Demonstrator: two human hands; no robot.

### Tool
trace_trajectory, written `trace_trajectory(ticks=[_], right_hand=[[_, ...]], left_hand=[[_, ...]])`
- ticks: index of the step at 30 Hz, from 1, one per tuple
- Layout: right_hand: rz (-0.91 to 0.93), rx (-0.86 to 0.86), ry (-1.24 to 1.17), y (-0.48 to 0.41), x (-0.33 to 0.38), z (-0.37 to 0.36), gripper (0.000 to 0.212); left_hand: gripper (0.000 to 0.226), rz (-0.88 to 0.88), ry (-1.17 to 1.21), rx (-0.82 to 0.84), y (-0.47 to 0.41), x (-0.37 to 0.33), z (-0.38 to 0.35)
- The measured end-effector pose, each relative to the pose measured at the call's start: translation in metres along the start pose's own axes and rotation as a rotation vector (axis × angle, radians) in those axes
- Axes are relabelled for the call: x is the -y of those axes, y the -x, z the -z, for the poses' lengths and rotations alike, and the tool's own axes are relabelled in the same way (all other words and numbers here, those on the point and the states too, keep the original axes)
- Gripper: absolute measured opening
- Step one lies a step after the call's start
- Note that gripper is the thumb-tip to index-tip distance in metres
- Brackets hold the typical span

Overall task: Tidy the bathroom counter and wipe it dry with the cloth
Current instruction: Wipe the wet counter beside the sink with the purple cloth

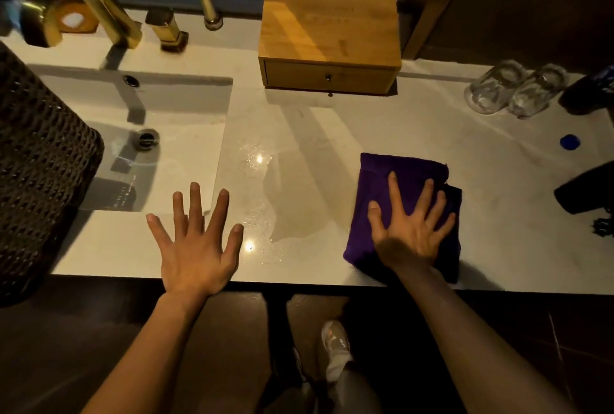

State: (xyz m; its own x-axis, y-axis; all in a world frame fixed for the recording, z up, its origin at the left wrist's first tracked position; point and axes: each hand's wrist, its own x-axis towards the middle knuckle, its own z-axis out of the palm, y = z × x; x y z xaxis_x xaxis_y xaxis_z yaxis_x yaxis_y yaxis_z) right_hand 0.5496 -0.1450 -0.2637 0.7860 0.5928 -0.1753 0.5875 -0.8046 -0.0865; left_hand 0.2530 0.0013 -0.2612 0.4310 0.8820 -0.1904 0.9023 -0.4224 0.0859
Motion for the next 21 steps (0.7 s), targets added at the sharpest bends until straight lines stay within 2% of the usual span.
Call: trace_trajectory(ticks=[10, 17, 21], right_hand=[[0.302, 0.089, 0.009, -0.072, 0.052, 0.019, 0.073], [0.58, 0.036, 0.028, -0.094, 0.093, 0.017, 0.071], [0.733, 0.069, 0.061, -0.099, 0.096, 0.014, 0.067]], left_hand=[[0.067, 0.024, 0.021, 0.036, -0.003, 0.0, 0.003], [0.067, 0.018, 0.016, 0.032, -0.004, 0.001, 0.003], [0.066, 0.028, 0.009, 0.028, -0.004, 0.001, 0.002]])
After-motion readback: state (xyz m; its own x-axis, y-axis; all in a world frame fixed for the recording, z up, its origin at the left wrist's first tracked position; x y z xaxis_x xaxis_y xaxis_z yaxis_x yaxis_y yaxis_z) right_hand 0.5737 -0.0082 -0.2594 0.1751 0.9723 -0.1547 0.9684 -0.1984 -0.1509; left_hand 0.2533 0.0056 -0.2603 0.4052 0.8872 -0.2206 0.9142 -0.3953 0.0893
